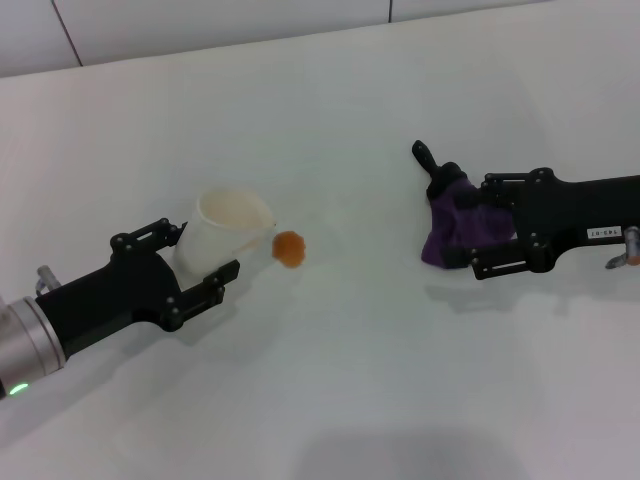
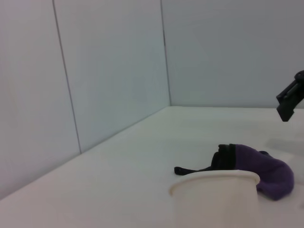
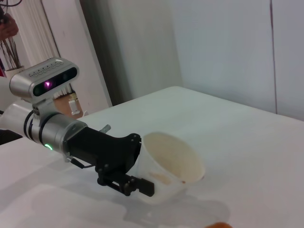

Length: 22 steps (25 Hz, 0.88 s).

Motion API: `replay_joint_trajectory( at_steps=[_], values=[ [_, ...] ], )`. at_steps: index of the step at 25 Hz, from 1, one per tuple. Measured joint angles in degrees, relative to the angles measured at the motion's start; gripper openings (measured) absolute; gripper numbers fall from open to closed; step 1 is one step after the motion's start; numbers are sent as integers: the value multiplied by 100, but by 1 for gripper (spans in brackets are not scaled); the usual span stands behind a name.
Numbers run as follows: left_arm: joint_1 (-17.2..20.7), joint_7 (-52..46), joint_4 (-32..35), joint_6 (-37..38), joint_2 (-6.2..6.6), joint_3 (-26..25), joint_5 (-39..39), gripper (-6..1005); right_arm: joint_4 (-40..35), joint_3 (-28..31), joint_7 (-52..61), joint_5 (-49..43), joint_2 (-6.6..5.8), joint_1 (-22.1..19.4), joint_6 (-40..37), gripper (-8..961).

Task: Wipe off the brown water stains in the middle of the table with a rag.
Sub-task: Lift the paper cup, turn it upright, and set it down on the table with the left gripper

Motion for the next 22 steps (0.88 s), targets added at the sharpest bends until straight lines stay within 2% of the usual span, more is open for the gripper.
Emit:
replay_joint_trajectory(
  at_steps=[7,22],
  values=[
    [-49,442,-298,79,-22,48,-543,640,1,-23,13,22,0,11,12,839],
    [-235,809,-1220,259,-76,61,-741,642,-18,-77,72,7,6,150,13,839]
  ],
)
